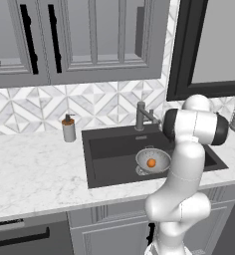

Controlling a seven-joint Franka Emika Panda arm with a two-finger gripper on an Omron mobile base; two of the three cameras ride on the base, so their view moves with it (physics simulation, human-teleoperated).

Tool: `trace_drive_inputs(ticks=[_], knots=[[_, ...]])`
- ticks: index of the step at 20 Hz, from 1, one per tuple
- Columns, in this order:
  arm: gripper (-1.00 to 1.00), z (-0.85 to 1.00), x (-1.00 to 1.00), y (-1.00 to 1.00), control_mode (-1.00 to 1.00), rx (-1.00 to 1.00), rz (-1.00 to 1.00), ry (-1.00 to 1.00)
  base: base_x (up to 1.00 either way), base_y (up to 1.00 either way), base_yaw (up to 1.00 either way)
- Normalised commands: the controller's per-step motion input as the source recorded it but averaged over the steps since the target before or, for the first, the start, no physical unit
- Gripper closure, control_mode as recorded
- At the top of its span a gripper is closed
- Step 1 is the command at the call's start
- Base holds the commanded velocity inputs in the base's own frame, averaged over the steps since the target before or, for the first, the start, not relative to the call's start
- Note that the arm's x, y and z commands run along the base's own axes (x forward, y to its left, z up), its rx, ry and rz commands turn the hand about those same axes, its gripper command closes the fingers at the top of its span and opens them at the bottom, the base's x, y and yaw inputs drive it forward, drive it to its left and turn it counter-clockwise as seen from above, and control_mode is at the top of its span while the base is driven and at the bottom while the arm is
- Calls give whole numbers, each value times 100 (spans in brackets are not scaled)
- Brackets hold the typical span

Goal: Put the colander in the sink, put the tangerine in the colander, and turn on the sink faucet and pour water over the colander.

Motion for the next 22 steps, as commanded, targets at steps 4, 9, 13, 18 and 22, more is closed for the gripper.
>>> trace_drive_inputs(ticks=[4, 9, 13, 18, 22], knots=[[-100, 0, 23, 1, -100, 0, -8, 2, 0, 0, 0], [-100, 0, 21, 0, -100, 1, -6, 0, 0, 0, 0], [-100, 0, 26, 0, -100, 1, -4, 0, 0, 0, 0], [-100, 0, 31, 0, -100, 2, -3, 1, 0, 0, 0], [-100, -6, 36, 0, -100, 3, -2, 4, 0, 0, 0]])
